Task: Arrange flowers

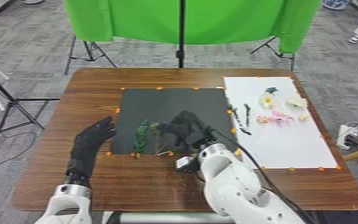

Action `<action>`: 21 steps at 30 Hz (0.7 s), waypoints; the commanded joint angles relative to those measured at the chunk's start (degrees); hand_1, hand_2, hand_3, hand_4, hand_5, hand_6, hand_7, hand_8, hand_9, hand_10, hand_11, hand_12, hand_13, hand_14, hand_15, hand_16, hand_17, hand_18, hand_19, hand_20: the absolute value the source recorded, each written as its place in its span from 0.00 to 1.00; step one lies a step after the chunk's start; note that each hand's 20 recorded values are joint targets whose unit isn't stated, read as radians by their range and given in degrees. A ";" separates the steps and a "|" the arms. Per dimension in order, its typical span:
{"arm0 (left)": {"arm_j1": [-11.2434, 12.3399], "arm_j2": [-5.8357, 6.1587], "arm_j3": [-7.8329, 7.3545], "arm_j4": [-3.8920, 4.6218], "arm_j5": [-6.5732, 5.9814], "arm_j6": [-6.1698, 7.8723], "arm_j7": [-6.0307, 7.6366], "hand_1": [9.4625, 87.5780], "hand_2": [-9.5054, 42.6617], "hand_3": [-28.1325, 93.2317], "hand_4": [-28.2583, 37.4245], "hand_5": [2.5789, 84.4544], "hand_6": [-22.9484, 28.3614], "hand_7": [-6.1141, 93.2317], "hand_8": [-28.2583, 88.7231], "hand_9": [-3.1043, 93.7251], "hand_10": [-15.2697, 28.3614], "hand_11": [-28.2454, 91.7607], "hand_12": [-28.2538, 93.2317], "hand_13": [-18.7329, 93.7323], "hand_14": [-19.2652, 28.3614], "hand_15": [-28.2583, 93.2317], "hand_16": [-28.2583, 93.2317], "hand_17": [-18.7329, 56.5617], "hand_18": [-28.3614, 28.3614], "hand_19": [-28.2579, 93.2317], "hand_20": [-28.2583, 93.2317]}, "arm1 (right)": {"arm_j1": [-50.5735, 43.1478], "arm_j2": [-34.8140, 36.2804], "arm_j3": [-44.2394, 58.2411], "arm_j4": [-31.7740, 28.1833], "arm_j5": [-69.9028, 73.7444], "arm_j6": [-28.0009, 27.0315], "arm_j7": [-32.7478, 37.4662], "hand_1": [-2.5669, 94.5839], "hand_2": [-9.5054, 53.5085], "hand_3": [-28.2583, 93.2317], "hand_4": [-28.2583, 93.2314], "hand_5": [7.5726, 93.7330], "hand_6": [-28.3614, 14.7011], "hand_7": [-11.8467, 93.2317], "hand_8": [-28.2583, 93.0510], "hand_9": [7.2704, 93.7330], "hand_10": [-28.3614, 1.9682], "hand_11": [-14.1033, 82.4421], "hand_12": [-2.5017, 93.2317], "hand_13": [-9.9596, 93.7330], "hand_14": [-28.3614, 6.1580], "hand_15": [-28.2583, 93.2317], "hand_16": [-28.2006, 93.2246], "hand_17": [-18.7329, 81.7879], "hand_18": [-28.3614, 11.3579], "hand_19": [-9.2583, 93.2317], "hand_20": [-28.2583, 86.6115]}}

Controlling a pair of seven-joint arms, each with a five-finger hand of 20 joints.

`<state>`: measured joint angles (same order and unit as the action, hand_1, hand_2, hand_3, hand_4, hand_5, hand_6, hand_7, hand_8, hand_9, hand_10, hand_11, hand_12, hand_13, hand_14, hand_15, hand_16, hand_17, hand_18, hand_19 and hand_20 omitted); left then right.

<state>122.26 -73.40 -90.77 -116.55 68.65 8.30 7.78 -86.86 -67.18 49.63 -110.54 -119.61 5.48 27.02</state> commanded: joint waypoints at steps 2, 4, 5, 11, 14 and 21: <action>0.60 -0.89 0.63 0.90 0.31 -0.76 -0.05 0.16 0.22 0.80 0.00 0.49 0.54 0.17 0.20 0.43 0.64 0.39 0.34 0.43 0.76 0.48 0.23 0.29 0.73 0.34 0.39 | -1.69 6.30 4.55 -4.74 1.83 -8.59 1.55 0.20 0.20 0.73 0.11 0.74 0.58 0.25 0.17 0.92 0.47 0.52 0.30 0.98 0.65 0.67 0.52 0.83 0.37 1.00 0.71; 0.99 -0.70 0.38 0.68 0.24 -0.55 -0.15 0.16 0.22 0.80 0.00 0.49 0.54 0.17 0.20 0.43 0.64 0.39 0.34 0.43 0.76 0.48 0.23 0.29 0.73 0.34 0.39 | -3.53 7.50 6.58 -7.24 5.39 -11.95 2.19 0.19 0.20 0.73 0.11 0.74 0.58 0.25 0.17 0.93 0.47 0.53 0.30 0.99 0.64 0.67 0.52 0.83 0.37 1.00 0.71; 1.08 -0.66 0.30 0.66 0.25 -0.43 -0.33 0.16 0.21 0.80 0.00 0.49 0.54 0.17 0.20 0.43 0.64 0.39 0.34 0.43 0.76 0.48 0.23 0.29 0.73 0.34 0.39 | -4.28 8.37 7.17 -8.34 7.29 -13.01 2.23 0.20 0.20 0.73 0.11 0.74 0.58 0.25 0.17 0.93 0.48 0.53 0.30 0.99 0.65 0.67 0.52 0.83 0.36 1.00 0.71; 1.25 -0.80 0.25 0.60 0.20 -0.51 -0.17 0.16 0.22 0.80 0.00 0.49 0.54 0.17 0.20 0.43 0.64 0.39 0.34 0.43 0.76 0.48 0.23 0.29 0.73 0.34 0.39 | -5.98 10.76 7.40 -10.50 9.86 -15.89 2.07 0.18 0.25 0.72 0.10 0.76 0.58 0.24 0.17 0.94 0.47 0.53 0.31 0.99 0.65 0.68 0.51 0.84 0.36 1.00 0.71; 1.02 -0.77 0.40 0.74 0.24 -0.67 -0.15 0.16 0.22 0.80 0.00 0.49 0.54 0.17 0.20 0.43 0.64 0.39 0.34 0.43 0.76 0.48 0.23 0.29 0.73 0.34 0.39 | -5.65 10.88 6.84 -9.80 11.39 -16.46 2.47 0.18 0.25 0.71 0.10 0.76 0.58 0.24 0.17 0.95 0.47 0.53 0.31 1.00 0.65 0.68 0.51 0.84 0.36 1.00 0.72; 1.00 -0.84 0.57 0.84 0.17 -0.72 -0.16 0.16 0.21 0.80 0.00 0.49 0.54 0.17 0.20 0.43 0.64 0.39 0.34 0.43 0.76 0.48 0.23 0.29 0.73 0.34 0.39 | -3.84 9.65 5.37 -6.24 11.69 -15.98 3.70 0.18 0.26 0.71 0.10 0.75 0.58 0.23 0.17 0.95 0.47 0.53 0.31 1.00 0.65 0.68 0.51 0.84 0.36 1.00 0.72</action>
<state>122.35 -73.50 -90.84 -116.60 68.69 8.22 7.78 -91.97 -56.24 56.04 -120.00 -107.73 -10.37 29.27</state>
